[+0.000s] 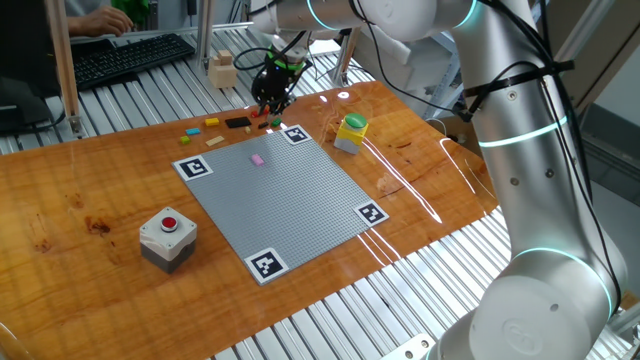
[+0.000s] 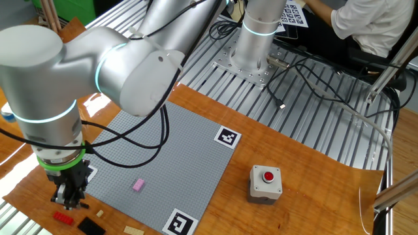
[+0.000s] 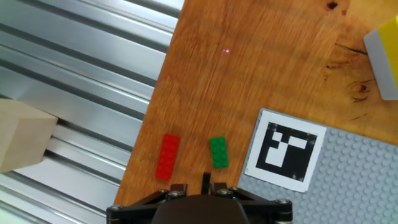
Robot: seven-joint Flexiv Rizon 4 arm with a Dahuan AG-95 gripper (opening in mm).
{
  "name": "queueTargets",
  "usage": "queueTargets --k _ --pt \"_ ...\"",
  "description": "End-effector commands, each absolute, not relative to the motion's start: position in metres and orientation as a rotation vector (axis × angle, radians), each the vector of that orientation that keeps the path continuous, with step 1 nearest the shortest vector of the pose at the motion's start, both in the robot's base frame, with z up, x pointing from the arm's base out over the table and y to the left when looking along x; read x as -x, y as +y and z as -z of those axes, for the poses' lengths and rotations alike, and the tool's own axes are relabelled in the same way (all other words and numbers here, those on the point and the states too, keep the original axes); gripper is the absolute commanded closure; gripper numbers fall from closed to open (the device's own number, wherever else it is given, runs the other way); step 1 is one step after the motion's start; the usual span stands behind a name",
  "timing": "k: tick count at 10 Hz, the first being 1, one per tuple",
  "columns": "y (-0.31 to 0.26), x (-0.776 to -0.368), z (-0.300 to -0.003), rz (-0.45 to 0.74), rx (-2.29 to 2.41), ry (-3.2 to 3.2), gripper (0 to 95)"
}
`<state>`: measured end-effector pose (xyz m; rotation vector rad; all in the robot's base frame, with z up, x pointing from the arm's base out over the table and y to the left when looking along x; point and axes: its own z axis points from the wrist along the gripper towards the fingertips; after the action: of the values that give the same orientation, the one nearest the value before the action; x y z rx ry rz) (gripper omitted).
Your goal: Build with small Lego blocks
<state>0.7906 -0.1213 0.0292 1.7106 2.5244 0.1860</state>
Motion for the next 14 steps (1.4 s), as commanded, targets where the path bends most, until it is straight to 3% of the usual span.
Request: queueTargets --k 1,5,6,13,14 --pt "-0.121 -0.791 -0.028 -0.191 -1.713 2.524 95.0" --pt "-0.122 -0.789 -0.020 -0.189 -1.704 2.528 95.0" --pt "-0.122 -0.788 -0.018 -0.192 -1.706 2.529 76.0" --pt "-0.122 -0.785 -0.008 -0.208 -1.697 2.528 76.0" --pt "-0.122 -0.785 -0.008 -0.208 -1.694 2.530 95.0"
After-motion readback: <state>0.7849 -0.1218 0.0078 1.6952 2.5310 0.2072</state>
